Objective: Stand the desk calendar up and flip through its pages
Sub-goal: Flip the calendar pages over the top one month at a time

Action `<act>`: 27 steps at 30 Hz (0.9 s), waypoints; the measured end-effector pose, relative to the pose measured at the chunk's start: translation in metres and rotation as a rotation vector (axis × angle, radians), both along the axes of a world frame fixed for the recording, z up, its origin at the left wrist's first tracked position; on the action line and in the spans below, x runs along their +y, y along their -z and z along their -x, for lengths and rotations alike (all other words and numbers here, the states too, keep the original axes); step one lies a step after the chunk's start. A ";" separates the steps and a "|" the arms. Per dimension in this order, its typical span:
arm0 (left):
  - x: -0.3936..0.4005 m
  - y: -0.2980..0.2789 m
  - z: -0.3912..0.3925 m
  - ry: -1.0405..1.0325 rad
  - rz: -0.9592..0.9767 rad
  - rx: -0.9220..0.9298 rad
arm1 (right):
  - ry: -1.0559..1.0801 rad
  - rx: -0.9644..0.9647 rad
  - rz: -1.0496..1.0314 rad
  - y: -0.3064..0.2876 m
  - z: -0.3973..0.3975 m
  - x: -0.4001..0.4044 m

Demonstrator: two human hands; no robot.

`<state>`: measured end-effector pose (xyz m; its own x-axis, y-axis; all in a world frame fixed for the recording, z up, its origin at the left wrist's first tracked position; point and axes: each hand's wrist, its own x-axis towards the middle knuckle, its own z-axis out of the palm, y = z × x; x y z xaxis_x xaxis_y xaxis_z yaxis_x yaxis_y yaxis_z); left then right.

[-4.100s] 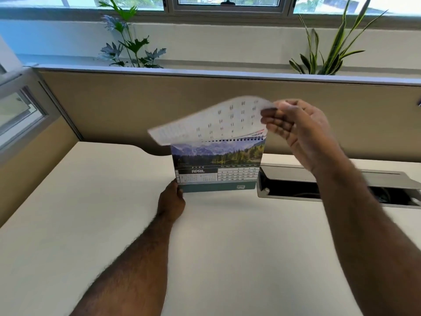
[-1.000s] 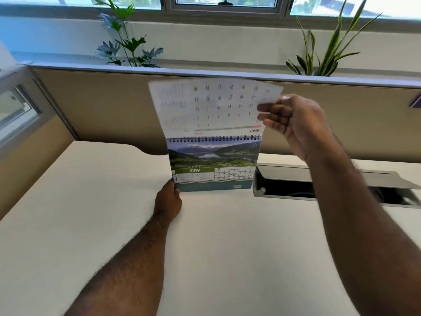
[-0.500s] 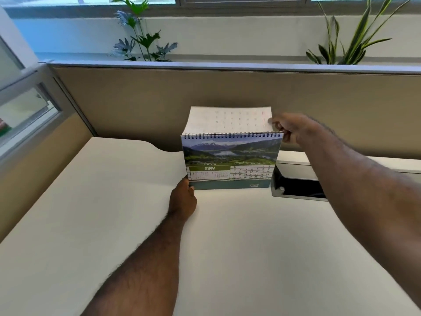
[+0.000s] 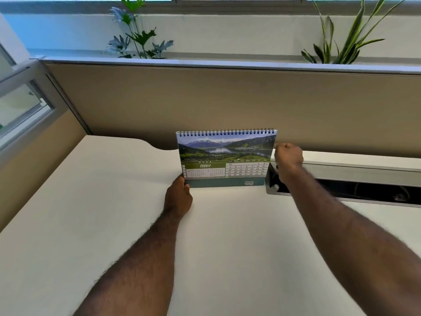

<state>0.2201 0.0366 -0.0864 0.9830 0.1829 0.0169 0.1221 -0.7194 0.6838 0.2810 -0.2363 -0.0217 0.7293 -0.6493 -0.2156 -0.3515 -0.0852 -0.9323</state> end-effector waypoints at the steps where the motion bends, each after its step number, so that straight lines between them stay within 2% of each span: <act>1: 0.000 0.000 0.000 0.002 -0.001 0.003 | 0.028 -0.037 0.111 0.007 0.007 0.002; 3: 0.000 -0.001 0.000 0.003 0.001 0.012 | 0.055 -0.093 0.282 0.019 0.028 0.008; 7: 0.001 -0.001 0.000 -0.006 -0.005 0.008 | 0.011 -0.282 0.413 0.031 0.068 0.027; 9: 0.000 -0.001 0.000 -0.005 -0.002 0.007 | -0.056 -0.305 0.480 0.036 0.082 0.036; 17: 0.000 0.001 0.000 -0.007 -0.002 -0.003 | -0.052 -0.211 0.531 0.034 0.101 0.049; 24: 0.001 0.002 0.000 -0.002 0.028 0.002 | -0.027 -0.192 0.381 0.030 0.100 0.043; 27: 0.001 0.000 0.001 0.004 0.082 -0.005 | -0.011 -0.217 0.426 0.028 0.104 0.042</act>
<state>0.2195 0.0374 -0.0864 0.9836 0.1803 0.0069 0.1160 -0.6612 0.7412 0.1767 -0.1946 -0.0499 0.7351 -0.6391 0.2260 -0.1494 -0.4779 -0.8656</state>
